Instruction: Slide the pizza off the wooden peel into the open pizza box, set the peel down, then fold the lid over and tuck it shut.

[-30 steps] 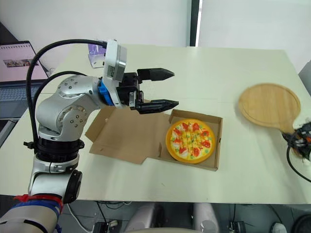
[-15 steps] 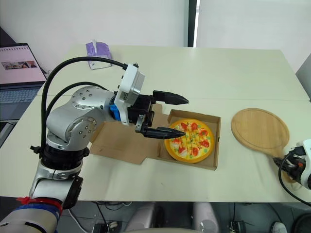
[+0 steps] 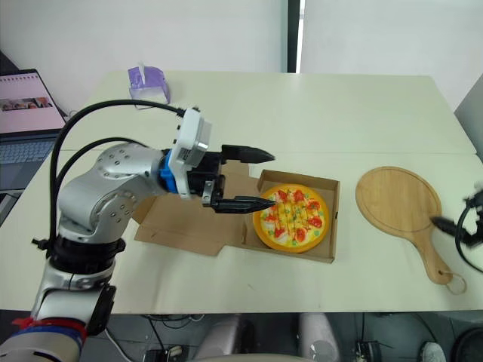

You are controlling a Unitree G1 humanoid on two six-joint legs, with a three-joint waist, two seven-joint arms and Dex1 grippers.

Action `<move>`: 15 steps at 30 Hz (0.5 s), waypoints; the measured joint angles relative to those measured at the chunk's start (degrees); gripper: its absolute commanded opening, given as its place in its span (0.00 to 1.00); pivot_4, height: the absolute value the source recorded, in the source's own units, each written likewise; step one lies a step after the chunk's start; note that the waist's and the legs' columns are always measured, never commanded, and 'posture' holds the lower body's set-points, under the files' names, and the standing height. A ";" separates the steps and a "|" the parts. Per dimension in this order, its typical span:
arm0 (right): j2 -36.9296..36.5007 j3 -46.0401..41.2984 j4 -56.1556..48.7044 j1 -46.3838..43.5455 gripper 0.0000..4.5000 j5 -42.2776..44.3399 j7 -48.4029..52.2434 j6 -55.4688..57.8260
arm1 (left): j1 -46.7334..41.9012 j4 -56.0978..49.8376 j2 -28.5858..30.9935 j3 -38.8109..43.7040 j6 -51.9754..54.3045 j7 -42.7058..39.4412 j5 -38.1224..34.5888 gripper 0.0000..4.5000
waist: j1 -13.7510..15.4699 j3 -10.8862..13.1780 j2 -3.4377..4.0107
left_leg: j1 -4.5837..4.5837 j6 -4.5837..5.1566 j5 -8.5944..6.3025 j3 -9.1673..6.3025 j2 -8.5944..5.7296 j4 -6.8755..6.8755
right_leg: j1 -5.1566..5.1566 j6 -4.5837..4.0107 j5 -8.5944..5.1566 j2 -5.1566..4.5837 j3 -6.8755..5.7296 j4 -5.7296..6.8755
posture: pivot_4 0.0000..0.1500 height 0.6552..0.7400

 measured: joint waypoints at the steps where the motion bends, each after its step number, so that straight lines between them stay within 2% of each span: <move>1: 0.04 1.37 0.25 -2.31 0.99 0.11 0.37 -1.28 | 0.75 -0.82 0.03 0.60 0.88 1.09 -0.51 1.00 | 0.07 0.02 -0.03 | -0.02 0.00 0.00 -0.04 0.00 0.00 | -0.01 -0.06 0.03 -0.01 -0.03 0.00 | 1.00 1.00; 5: 6.20 11.34 -0.03 -15.78 0.99 1.46 0.43 -4.34 | 8.69 -8.25 -0.59 7.98 7.91 10.39 -7.04 1.00 | 0.02 0.07 -0.12 | 0.03 -0.23 0.12 -0.06 0.00 0.01 | -0.05 -0.08 0.05 -0.12 -0.02 -0.03 | 1.00 1.00; 9: 12.17 19.62 -1.80 -22.63 0.99 2.36 1.22 -6.23 | 19.16 -15.17 -3.60 15.95 14.94 22.24 -17.40 1.00 | 0.48 0.10 -0.16 | -0.07 -0.26 0.12 -0.11 -0.03 0.01 | -0.24 -0.09 0.06 -0.23 -0.06 0.04 | 1.00 1.00; 12: 17.68 25.84 -4.20 -29.15 0.99 3.98 2.89 -6.44 | 35.78 -20.21 -7.25 25.38 16.75 33.16 -29.57 1.00 | 0.00 0.08 -0.15 | -0.03 -0.31 0.07 -0.12 0.00 -0.06 | -0.29 -0.11 0.06 -0.25 -0.06 0.02 | 1.00 1.00; 15: 22.38 30.91 -4.96 -33.24 0.99 4.48 3.48 -6.25 | 49.26 -20.20 -8.83 32.19 16.22 41.91 -38.36 1.00 | 0.86 0.16 -0.30 | -0.07 -0.32 0.08 -0.27 0.00 -0.01 | -0.27 -0.16 0.05 -0.27 -0.20 0.01 | 1.00 1.00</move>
